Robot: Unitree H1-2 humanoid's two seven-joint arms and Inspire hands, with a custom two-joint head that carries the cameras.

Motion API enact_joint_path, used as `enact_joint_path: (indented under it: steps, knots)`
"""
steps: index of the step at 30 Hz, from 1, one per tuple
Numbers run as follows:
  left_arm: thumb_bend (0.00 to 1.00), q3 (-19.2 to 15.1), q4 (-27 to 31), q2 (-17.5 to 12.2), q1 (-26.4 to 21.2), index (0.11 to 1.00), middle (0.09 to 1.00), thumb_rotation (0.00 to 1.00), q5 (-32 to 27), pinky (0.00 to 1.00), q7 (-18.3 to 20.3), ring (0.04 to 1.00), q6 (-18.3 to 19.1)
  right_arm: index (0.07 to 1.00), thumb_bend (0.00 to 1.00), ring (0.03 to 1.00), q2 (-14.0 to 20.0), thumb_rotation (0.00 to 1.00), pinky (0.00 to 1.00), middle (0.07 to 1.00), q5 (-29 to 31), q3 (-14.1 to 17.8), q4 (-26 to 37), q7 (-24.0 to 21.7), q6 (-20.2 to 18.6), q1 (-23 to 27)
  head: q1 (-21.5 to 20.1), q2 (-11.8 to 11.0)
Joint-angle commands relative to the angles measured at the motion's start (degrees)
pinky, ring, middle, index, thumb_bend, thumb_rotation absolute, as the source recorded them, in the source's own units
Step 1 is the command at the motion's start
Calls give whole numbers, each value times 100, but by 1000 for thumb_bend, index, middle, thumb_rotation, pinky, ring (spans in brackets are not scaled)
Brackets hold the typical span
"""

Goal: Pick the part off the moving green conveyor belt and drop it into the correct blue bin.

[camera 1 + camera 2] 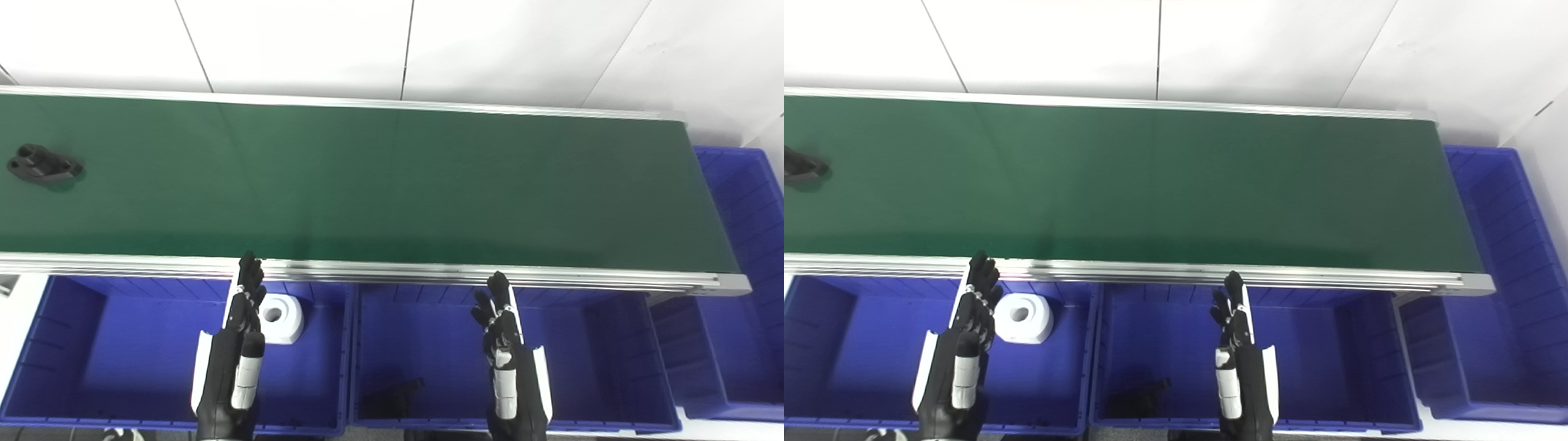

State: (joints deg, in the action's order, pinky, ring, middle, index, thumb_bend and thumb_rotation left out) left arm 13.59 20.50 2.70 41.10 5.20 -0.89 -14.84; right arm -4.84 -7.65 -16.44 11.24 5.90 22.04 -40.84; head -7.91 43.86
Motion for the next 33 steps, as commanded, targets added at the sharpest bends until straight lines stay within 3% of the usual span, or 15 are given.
enact_joint_path:
  steps: [1, 33]
  knots:
    - [781, 4, 112, -21, 33, 1000, 1000, 961, -6, 1000, 20, 1000, -58, 1000, 786, 950, -77, 1000, 929, 989, -74, -4, 152, 21, 199, -27, 1, 5]
    - [729, 56, 109, -60, 6, 1000, 1000, 962, 82, 1000, 46, 1000, -44, 1000, 760, 950, 16, 998, 954, 990, -99, -5, 48, -47, 202, 93, 40, -37]
